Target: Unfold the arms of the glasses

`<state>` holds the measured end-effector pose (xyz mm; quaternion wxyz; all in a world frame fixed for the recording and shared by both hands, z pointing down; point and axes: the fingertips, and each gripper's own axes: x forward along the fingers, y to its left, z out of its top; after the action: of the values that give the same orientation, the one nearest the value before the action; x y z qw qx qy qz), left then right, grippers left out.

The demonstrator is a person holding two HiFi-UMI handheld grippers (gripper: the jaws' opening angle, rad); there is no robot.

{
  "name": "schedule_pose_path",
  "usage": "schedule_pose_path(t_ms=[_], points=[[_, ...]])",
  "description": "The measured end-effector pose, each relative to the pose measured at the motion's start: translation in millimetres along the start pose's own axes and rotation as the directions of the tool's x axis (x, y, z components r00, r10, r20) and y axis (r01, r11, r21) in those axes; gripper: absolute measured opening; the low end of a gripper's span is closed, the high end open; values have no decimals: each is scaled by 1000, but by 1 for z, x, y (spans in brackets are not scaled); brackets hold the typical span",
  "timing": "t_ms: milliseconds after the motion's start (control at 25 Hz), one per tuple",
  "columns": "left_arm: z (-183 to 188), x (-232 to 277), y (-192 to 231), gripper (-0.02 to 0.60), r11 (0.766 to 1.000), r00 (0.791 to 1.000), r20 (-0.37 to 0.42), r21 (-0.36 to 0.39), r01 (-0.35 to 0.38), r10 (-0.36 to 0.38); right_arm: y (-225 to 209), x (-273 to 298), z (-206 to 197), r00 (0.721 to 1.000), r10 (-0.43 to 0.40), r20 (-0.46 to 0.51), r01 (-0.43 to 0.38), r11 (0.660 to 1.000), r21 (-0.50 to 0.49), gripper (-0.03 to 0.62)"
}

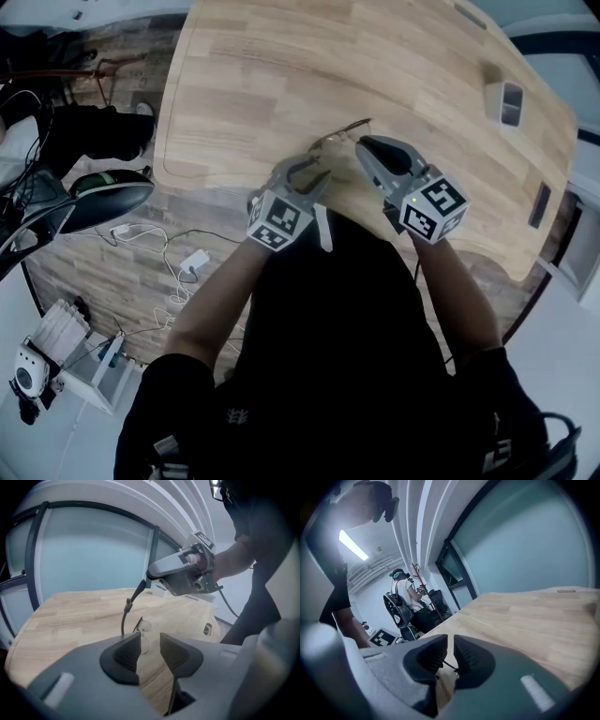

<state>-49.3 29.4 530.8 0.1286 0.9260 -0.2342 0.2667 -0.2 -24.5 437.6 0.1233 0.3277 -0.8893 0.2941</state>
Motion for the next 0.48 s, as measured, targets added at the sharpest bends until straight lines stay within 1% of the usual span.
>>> schedule_pose_path(t_ms=[160, 320, 400, 480], points=[[-3, -1, 14, 137, 999, 999, -1, -18, -33, 33, -8, 2, -7, 1000, -11, -12, 11, 1000, 6, 38], [-1, 3, 17, 137, 999, 1000, -5, -25, -29, 29, -16, 6, -19, 999, -15, -51, 15, 1000, 9, 38], [-2, 5, 16, 137, 999, 1000, -9, -30, -26, 26, -20, 8, -25, 997, -20, -73, 20, 1000, -3, 38], [-3, 5, 15, 135, 999, 1000, -10, -35, -26, 25, -26, 11, -33, 994, -32, -101, 29, 999, -37, 38]])
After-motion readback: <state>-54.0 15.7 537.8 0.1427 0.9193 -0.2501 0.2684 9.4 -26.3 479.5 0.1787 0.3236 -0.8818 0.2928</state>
